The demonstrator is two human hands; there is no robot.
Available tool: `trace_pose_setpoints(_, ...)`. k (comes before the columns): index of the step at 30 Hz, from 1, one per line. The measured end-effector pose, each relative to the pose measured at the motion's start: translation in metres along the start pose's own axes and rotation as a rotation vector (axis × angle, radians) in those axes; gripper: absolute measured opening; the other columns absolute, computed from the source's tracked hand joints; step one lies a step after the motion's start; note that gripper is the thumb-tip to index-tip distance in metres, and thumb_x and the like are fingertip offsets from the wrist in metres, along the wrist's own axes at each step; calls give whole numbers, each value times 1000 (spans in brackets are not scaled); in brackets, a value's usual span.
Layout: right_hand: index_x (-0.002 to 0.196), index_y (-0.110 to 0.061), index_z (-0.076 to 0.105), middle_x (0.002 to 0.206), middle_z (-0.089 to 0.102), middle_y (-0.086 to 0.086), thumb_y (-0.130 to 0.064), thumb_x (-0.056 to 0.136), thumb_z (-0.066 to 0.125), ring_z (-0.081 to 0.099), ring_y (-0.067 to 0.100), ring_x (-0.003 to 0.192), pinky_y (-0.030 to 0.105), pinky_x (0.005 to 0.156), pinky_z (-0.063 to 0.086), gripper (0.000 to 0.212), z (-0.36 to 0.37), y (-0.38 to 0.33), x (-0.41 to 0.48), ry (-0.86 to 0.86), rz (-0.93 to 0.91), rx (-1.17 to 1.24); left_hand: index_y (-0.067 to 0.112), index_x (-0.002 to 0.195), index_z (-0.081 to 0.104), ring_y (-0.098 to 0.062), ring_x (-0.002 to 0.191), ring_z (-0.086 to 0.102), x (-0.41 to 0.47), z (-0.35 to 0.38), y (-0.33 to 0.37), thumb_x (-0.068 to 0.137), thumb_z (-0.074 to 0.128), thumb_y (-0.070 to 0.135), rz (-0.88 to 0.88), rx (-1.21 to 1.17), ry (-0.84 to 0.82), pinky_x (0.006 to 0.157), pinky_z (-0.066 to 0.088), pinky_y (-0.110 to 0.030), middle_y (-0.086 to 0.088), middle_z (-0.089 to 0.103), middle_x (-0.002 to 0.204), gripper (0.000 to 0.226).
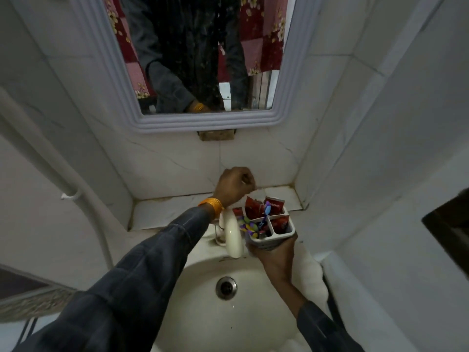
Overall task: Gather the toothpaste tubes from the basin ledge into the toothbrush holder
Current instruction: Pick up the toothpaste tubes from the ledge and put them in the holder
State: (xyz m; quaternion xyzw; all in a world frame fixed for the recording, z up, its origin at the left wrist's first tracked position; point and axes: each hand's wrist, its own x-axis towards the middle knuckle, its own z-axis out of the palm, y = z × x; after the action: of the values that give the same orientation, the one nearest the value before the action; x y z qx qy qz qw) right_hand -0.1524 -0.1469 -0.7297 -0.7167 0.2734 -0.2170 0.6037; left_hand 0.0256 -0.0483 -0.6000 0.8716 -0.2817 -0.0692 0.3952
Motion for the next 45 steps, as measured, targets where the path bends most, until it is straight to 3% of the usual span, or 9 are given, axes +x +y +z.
trace_pose_setpoints(7, 149, -23, 35, 145, 58, -6, -11, 49, 105, 60, 8, 130, 32, 103, 56, 122, -6, 6, 3, -13, -15, -4, 12, 120, 60, -32, 114, 57, -10, 15, -90, 87, 67, 28, -216, 468, -365, 98, 45, -36, -14, 61, 126, 37)
trace_pose_setpoints(18, 144, -23, 34, 134, 58, -12, 5, 51, 100, 61, -17, 114, 7, 85, 53, 118, -5, 5, 6, -24, -11, 50, 7, 109, 60, -32, 104, 61, -3, 27, -94, 91, 61, 30, -100, 584, -324, 88, 47, -37, -17, 65, 114, 29)
trace_pose_setpoints(23, 143, -20, 37, 136, 61, -2, 1, 49, 102, 61, -15, 114, 9, 87, 54, 116, -5, 2, 3, -22, 0, 36, 9, 103, 56, -29, 83, 68, -1, -19, -68, 82, 73, 24, -206, 258, -21, 73, 59, -39, -13, 69, 102, 31)
trace_pose_setpoints(26, 142, -23, 35, 135, 59, -6, -1, 50, 102, 59, -20, 111, 5, 83, 51, 116, -5, 0, 0, -23, -1, 42, 10, 100, 56, -9, 70, 65, -5, -40, -29, 81, 76, 19, -188, -102, 89, 54, 54, -19, -5, 66, 99, 29)
trace_pose_setpoints(29, 142, -27, 34, 131, 57, -13, -7, 52, 103, 57, -25, 109, 3, 82, 50, 115, -5, -5, -2, -19, 6, 33, 15, 122, 50, -14, 89, 68, -15, -42, 16, 80, 78, 15, -110, -346, 12, 60, 59, -22, -2, 64, 110, 50)
trace_pose_setpoints(33, 142, -23, 35, 128, 56, -18, -5, 51, 103, 55, -25, 107, 1, 80, 49, 115, -4, -6, 0, -16, 15, 20, 16, 124, 57, -22, 101, 70, -27, -8, 46, 74, 82, 10, -28, -500, -123, 82, 61, -36, -10, 70, 115, 56)
trace_pose_setpoints(38, 144, -12, 36, 131, 56, -3, 3, 54, 100, 57, -4, 114, 1, 78, 50, 111, -3, 0, 3, -19, 12, 4, 17, 95, 72, -13, 79, 71, -39, 34, 59, 72, 84, 25, 10, -408, -175, 75, 58, -28, -3, 76, 89, 27)
trace_pose_setpoints(41, 146, -6, 34, 135, 54, -1, -6, 53, 103, 56, 2, 117, -2, 88, 44, 115, -3, -1, 2, -15, -15, -36, 15, 102, 71, -12, 86, 72, -42, 45, 64, 71, 83, 38, 15, -253, -127, 76, 60, -28, -1, 77, 98, 39)
trace_pose_setpoints(45, 143, -3, 37, 130, 54, -4, -21, 54, 104, 54, -7, 115, 0, 96, 42, 112, -2, 20, 10, -52, -17, -62, 12, 94, 71, -16, 86, 69, -44, 53, 66, 73, 81, 25, 26, -72, -53, 75, 56, -28, -3, 75, 95, 27)
